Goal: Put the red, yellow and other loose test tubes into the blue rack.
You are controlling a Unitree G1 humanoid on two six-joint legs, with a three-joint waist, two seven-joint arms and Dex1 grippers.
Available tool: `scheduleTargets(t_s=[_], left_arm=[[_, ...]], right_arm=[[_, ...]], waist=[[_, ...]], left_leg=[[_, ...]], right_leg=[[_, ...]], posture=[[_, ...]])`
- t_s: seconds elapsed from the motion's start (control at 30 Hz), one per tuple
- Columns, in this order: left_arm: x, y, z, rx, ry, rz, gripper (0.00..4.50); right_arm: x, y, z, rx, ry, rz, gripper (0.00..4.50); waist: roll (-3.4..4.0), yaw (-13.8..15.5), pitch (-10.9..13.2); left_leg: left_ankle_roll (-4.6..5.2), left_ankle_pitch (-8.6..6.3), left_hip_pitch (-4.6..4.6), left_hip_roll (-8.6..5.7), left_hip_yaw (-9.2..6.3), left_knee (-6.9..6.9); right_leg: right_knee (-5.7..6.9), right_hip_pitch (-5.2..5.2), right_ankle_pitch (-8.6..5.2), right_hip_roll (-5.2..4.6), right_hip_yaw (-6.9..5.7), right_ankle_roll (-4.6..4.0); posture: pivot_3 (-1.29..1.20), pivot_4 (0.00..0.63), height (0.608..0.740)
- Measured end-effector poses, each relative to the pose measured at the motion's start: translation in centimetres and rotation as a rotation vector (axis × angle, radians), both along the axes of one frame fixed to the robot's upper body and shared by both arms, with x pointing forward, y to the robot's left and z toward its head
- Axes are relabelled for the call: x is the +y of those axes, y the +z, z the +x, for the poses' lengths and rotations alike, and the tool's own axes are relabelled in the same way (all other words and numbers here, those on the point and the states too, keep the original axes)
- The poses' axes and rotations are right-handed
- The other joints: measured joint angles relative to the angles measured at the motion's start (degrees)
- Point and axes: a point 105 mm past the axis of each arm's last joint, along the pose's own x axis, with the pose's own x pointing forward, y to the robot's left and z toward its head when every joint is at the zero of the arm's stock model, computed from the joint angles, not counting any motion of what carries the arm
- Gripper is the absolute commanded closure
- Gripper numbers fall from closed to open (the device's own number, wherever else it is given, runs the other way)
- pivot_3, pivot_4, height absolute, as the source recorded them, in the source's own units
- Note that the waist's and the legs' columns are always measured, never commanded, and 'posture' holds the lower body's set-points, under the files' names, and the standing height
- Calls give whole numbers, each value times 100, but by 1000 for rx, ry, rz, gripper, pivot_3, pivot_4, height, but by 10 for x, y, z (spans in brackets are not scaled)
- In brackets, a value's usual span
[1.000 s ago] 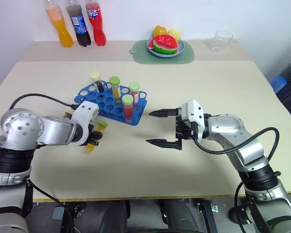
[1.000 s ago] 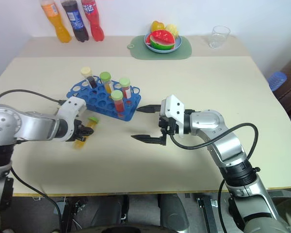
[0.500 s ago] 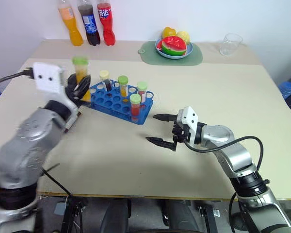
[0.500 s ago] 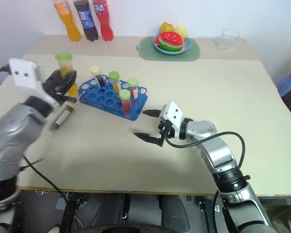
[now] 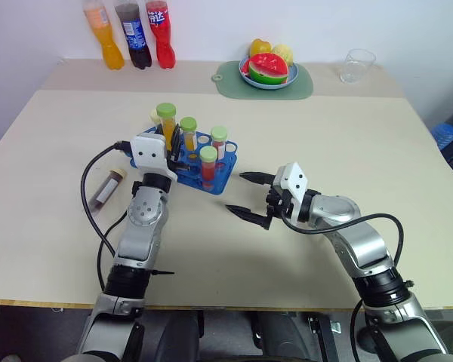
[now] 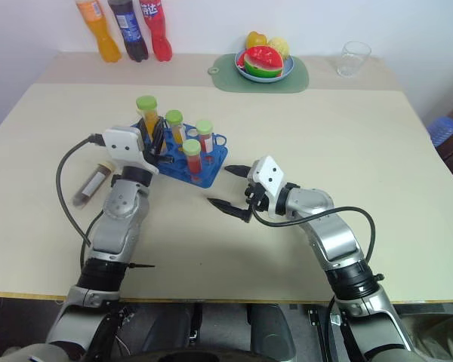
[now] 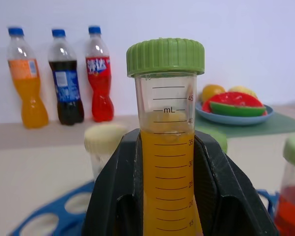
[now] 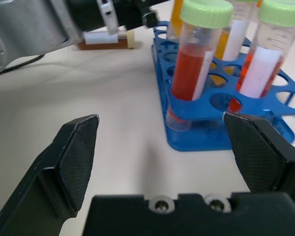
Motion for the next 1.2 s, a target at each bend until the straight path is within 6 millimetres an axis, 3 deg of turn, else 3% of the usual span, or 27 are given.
scheduleTargets(t_s=[1.0,1.2], left_arm=[[-9,-23,1,6,-37,-27,3736],[-9,-26,-1,12,-48,-45,734]], right_arm=[[5,4,-9,31,57,16,0],[5,2,-10,35,55,18,0]], waist=[[1,6,-3],[1,4,-3]], left_leg=[[0,0,5,0,-1,4],[0,0,5,0,-1,4]], right_leg=[[5,3,0,1,-2,0],[6,3,0,1,-2,0]], posture=[[0,150,734],[0,150,734]])
